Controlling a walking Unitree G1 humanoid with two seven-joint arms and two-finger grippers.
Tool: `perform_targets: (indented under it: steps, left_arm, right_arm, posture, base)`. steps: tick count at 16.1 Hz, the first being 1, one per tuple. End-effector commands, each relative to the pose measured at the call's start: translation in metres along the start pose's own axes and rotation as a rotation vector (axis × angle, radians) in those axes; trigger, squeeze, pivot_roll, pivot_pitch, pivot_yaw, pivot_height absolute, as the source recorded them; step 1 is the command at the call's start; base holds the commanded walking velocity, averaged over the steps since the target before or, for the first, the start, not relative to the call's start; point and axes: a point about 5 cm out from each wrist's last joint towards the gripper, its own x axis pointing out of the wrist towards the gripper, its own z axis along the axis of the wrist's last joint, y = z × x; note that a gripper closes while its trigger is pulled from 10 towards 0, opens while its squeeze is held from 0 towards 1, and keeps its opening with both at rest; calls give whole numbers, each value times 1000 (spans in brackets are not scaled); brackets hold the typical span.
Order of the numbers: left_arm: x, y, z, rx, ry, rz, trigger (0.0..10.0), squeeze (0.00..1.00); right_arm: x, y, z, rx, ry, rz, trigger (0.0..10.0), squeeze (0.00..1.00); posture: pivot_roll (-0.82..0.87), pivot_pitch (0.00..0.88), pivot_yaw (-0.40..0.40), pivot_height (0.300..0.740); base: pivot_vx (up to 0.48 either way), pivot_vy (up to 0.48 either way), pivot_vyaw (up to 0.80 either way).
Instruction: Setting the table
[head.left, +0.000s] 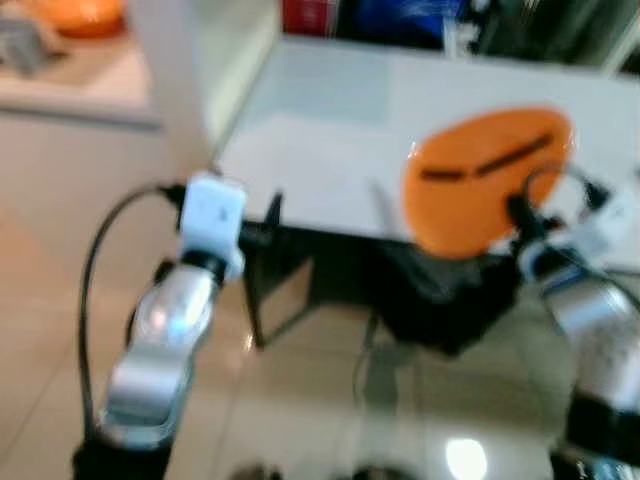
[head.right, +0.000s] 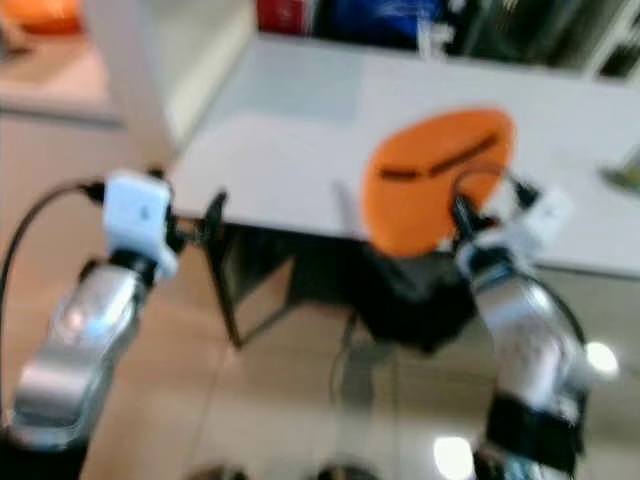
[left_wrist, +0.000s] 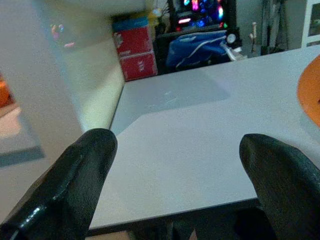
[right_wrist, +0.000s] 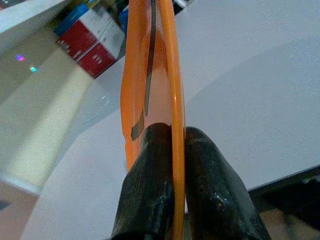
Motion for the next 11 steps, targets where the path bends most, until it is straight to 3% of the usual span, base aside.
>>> perform_targets:
  steps: [1, 4, 6, 11]
  left_arm:
    - [1, -4, 2, -2, -5, -20, 10000, 0]
    - [5, -5, 5, 2, -19, -22, 10000, 0]
    - [4, -5, 5, 6, -23, -24, 10000, 0]
    - [5, -6, 7, 7, -33, -27, 10000, 0]
  right_arm:
    - [1, 7, 10, 23, -32, 57, 10000, 0]
    - [5, 25, 0, 56, 52, 135, 10000, 0]
    - [7, 32, -1, 9, 59, 161, 10000, 0]
    - [9, 26, -10, -54, 90, 89, 10000, 0]
  posture:
    - [-17, 86, -24, 740]
    - [-19, 83, -22, 740]
    - [-12, 69, -30, 740]
    - [-16, 59, -31, 740]
  base:
    - [0, -480, 0]
    - [0, -480, 0]
    - [0, -480, 0]
    - [0, -480, 0]
